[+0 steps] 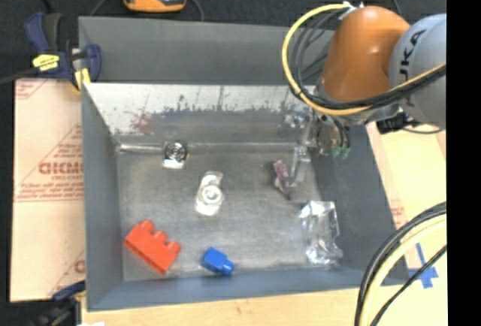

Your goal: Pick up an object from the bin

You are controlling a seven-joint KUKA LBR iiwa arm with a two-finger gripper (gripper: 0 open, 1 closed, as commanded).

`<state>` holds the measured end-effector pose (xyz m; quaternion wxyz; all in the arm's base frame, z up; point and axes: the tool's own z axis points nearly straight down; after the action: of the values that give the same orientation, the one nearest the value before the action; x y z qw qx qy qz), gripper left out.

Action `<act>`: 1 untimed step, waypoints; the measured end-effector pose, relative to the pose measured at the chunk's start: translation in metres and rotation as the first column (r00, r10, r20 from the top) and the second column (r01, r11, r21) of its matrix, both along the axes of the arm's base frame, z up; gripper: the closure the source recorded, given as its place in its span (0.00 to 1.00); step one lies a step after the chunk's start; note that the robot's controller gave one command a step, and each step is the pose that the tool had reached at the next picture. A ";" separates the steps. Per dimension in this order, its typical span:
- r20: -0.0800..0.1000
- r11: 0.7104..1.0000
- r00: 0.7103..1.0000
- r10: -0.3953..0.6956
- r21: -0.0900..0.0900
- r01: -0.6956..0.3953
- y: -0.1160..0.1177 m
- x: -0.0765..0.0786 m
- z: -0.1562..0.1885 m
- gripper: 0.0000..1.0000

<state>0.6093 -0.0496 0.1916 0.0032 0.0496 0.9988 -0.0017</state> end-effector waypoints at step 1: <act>-0.007 0.996 0.996 0.094 0.002 -0.094 -0.046 -0.004 -0.119 0.00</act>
Offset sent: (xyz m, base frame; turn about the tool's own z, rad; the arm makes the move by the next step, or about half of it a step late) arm -0.0032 -0.0428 -0.1152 -0.0973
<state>0.6055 -0.0953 0.0731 -0.0004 0.0024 1.0000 -0.0010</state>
